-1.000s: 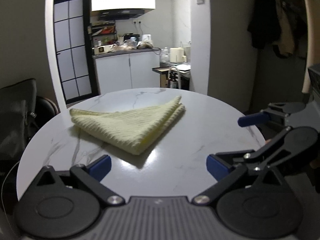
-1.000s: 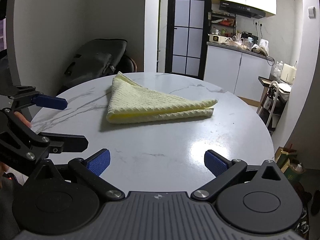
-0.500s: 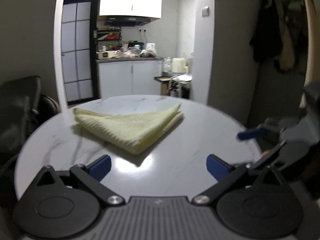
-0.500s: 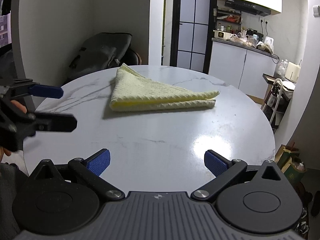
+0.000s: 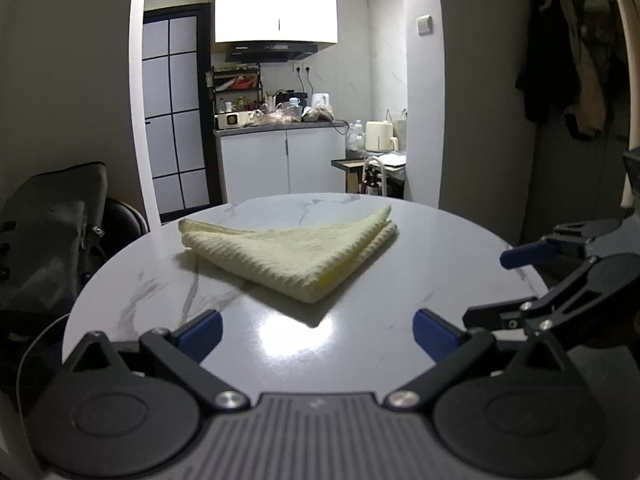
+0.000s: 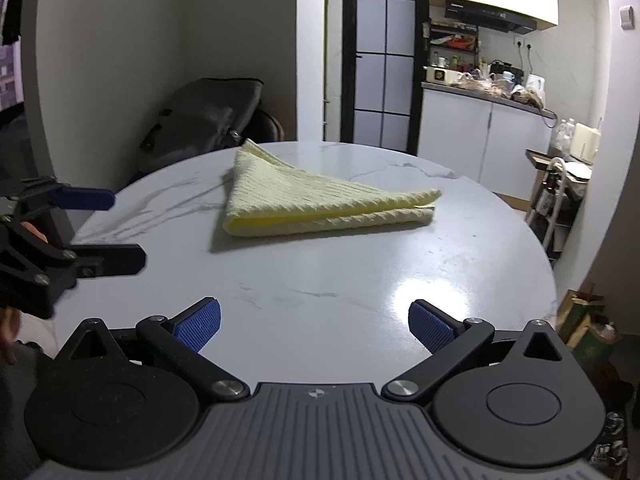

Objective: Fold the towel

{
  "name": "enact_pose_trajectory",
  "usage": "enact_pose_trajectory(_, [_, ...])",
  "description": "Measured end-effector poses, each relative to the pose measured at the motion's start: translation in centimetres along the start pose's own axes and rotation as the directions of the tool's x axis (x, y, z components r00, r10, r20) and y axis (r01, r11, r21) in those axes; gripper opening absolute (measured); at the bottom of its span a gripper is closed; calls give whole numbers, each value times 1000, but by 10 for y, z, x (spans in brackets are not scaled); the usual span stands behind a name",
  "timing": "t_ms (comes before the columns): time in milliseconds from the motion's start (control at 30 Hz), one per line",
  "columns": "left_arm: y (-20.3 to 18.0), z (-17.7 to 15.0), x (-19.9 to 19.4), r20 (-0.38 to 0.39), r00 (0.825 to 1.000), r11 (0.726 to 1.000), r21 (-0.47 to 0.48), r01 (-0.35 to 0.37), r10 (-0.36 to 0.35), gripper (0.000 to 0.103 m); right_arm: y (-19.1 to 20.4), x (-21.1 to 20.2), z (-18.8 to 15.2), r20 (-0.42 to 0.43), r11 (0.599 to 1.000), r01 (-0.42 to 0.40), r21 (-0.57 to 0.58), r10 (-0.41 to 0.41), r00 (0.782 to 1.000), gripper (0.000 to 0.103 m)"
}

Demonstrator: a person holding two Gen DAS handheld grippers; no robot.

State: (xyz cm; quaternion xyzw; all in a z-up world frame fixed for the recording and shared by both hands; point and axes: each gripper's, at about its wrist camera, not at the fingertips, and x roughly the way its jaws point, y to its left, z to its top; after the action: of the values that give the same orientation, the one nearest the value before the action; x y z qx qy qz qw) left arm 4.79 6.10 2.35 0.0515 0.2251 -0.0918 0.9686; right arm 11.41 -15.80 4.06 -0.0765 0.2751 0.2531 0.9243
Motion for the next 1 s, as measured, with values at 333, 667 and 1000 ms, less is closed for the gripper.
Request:
enact_pose_trajectory(333, [3,-1,-3,0,1000,1000,-14,2,-2,103,4,2,2,-5,1000,-10,-9,10,1000,102])
enact_pose_trajectory(667, [3,-4,2,-31,999,1000,-18,-11,11,103,3,4,1,-10,1000,-12,-7,12,1000,102])
enact_pose_trajectory(1000, [3,-6,6,-47,999,1000,-23,-6,5,103,1,6,-1,-13,1000,-13,-1,13,1000,102])
